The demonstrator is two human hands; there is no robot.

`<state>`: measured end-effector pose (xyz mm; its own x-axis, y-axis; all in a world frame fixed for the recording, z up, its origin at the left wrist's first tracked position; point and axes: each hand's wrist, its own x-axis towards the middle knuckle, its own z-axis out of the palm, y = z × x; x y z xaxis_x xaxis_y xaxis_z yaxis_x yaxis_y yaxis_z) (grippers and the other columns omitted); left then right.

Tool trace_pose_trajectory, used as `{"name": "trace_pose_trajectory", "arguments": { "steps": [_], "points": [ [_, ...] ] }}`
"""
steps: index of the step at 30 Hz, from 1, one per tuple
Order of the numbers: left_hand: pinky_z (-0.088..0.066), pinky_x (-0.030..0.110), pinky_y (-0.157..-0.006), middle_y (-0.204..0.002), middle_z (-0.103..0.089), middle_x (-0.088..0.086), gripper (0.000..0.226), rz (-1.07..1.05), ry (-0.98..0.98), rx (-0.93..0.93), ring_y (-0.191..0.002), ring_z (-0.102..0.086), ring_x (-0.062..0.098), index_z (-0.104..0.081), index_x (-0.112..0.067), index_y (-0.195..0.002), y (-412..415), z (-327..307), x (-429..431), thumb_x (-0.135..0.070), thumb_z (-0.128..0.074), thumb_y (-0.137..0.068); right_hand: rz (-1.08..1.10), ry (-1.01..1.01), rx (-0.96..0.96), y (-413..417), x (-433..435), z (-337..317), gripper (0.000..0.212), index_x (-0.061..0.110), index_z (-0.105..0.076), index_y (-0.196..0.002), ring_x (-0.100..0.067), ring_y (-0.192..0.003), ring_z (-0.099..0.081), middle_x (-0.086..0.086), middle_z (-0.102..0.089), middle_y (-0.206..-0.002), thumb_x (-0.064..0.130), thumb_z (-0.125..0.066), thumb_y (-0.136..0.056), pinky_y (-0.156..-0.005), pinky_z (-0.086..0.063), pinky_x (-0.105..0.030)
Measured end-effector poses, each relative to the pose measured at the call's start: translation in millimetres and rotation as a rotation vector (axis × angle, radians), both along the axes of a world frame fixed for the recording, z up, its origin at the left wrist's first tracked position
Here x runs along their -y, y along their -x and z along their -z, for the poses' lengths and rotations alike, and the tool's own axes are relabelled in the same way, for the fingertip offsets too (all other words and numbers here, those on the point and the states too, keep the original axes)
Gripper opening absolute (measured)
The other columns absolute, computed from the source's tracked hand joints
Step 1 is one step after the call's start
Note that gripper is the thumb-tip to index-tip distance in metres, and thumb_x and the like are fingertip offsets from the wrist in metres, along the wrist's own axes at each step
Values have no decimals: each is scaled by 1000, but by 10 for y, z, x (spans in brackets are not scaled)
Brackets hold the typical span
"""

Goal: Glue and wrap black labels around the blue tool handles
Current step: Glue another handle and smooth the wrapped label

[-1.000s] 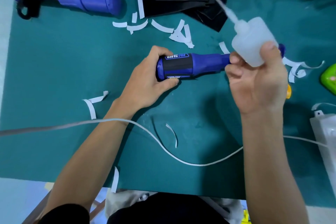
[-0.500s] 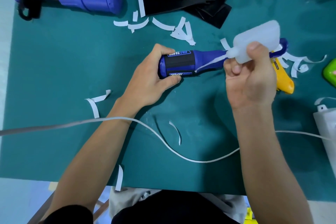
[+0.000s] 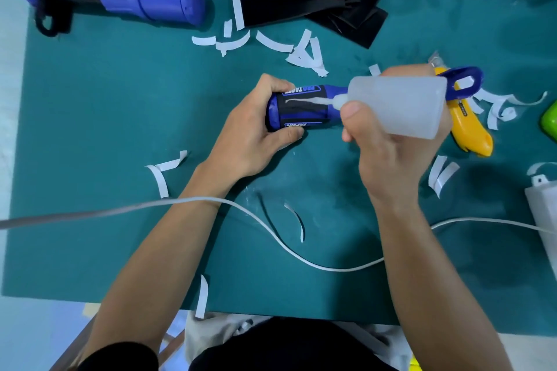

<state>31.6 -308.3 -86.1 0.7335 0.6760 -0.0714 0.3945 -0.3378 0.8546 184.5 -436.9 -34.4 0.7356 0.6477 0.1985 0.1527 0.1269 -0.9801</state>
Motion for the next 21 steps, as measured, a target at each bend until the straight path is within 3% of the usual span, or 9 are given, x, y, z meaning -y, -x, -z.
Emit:
{"name": "trace_pose_trajectory", "arguments": {
  "steps": [3,5,7,9,14,21],
  "points": [
    [-49,22,-89,-120,-60,-29,53,-4,7,-9,-102,-61,4,-45,-40,-121,-2,-1,-3,-36,-81,-81,42,-38,128,29,24,-22,31,8,-58,-88,-13,-70,-62,1,-63,-84,33,-75,-93,-66,-46,-23],
    [-52,27,-90,-120,-61,-28,53,-10,14,-7,-102,-62,6,-45,-40,-120,0,-3,-3,-36,-82,-82,6,-63,171,72,28,-36,17,21,-60,-92,1,-76,-60,14,-62,-87,23,-77,-91,-70,-46,-17],
    [-55,35,-91,-122,-61,-26,52,-11,17,-4,-103,-64,10,-44,-41,-119,3,-3,-3,-36,-82,-84,-34,-61,173,103,29,-33,16,22,-61,-90,3,-77,-58,30,-60,-91,17,-76,-88,-71,-45,-16],
    [-57,43,-90,-123,-61,-24,53,-14,24,-5,-103,-64,13,-43,-41,-119,1,-2,1,-36,-83,-84,-52,-54,181,122,31,-18,16,14,-60,-93,3,-75,-56,33,-61,-91,18,-75,-88,-70,-44,-14],
    [-60,47,-82,-119,-63,-19,54,-19,35,-10,-96,-65,17,-43,-43,-120,-2,-5,-5,-36,-83,-85,-92,-62,193,179,24,23,13,13,-63,-93,7,-78,-58,34,-62,-95,16,-75,-88,-71,-44,-10],
    [-59,46,-84,-119,-63,-19,52,-21,36,-12,-97,-65,17,-45,-41,-120,-5,-11,2,-35,-83,-86,-78,-23,157,205,-4,70,15,16,-60,-94,2,-73,-56,31,-62,-89,17,-74,-89,-68,-44,-13]
  ]
}}
